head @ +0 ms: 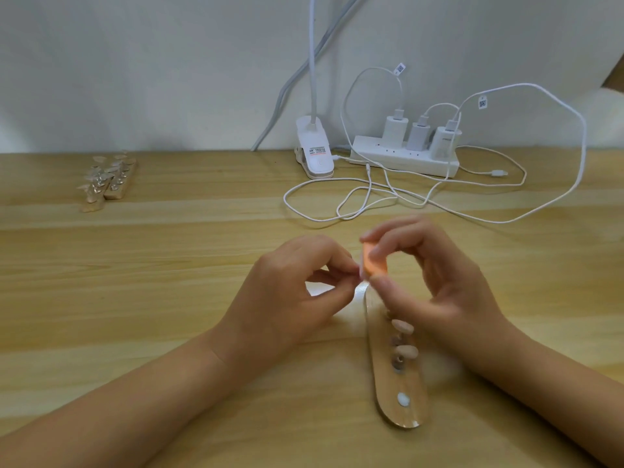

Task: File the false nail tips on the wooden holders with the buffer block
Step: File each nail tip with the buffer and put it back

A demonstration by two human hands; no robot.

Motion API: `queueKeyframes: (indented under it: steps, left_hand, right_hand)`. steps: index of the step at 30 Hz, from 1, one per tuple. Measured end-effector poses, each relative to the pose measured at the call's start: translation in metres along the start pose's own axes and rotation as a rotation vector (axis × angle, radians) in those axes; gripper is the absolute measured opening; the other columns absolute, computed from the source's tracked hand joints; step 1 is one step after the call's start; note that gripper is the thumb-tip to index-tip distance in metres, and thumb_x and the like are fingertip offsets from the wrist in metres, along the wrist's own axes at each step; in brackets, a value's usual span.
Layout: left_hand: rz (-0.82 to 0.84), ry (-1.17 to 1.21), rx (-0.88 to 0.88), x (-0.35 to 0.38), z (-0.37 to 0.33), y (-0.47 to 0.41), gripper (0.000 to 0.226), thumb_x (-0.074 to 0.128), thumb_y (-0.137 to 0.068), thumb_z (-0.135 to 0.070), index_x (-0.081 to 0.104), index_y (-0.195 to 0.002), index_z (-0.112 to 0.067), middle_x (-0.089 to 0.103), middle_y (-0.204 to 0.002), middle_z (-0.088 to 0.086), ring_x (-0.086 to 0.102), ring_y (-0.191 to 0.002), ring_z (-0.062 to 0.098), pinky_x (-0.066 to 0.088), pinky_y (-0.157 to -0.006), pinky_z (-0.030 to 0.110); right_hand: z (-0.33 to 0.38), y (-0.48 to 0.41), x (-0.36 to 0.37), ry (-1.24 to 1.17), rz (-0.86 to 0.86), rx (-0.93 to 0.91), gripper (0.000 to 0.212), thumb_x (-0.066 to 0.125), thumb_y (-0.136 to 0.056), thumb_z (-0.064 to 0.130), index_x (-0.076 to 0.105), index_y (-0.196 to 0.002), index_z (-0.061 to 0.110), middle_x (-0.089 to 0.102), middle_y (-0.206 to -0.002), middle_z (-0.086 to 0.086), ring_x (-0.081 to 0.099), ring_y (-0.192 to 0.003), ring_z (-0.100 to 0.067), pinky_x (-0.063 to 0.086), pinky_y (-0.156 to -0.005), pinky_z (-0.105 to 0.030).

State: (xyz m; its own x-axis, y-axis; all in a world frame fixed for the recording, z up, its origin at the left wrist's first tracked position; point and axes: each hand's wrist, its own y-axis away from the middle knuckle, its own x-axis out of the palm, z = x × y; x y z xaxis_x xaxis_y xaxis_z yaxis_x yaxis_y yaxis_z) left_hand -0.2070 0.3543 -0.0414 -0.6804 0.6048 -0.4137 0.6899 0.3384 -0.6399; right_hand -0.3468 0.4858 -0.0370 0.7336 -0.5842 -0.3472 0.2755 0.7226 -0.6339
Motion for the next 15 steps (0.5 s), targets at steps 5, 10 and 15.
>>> queueKeyframes:
  steps: [5, 10, 15]
  left_hand:
    - [-0.021, 0.087, -0.096, 0.0001, -0.003, 0.0002, 0.011, 0.074, -0.079, -0.006, 0.067, -0.081, -0.013, 0.069, -0.082, -0.009, 0.068, -0.077, 0.008, 0.055, -0.071, 0.017]
    - [-0.037, 0.13, -0.139, -0.0023, -0.0035, -0.0001, 0.014, 0.073, -0.081, -0.007, 0.066, -0.082, -0.02, 0.069, -0.083, -0.01, 0.067, -0.076, 0.006, 0.054, -0.071, 0.016]
    - [-0.029, 0.128, -0.138, -0.0012, -0.0043, -0.0002, 0.008, 0.071, -0.08, -0.009, 0.068, -0.082, -0.016, 0.071, -0.083, -0.007, 0.068, -0.077, 0.008, 0.055, -0.07, 0.018]
  right_hand:
    - [0.0003, 0.0, -0.0017, -0.082, -0.02, 0.0, 0.02, 0.068, -0.086, 0.021, 0.058, -0.102, 0.014, 0.06, -0.112, -0.009, 0.061, -0.109, -0.028, 0.048, -0.096, -0.04]
    - [-0.0019, -0.0028, -0.0033, -0.122, -0.061, 0.076, 0.02, 0.066, -0.085, 0.018, 0.055, -0.101, 0.012, 0.059, -0.11, -0.01, 0.063, -0.102, -0.021, 0.049, -0.095, -0.035]
    - [0.0018, 0.0002, -0.0007, -0.055, 0.007, -0.028, 0.023, 0.066, -0.085, 0.013, 0.055, -0.105, 0.015, 0.058, -0.112, -0.01, 0.061, -0.109, -0.03, 0.048, -0.094, -0.036]
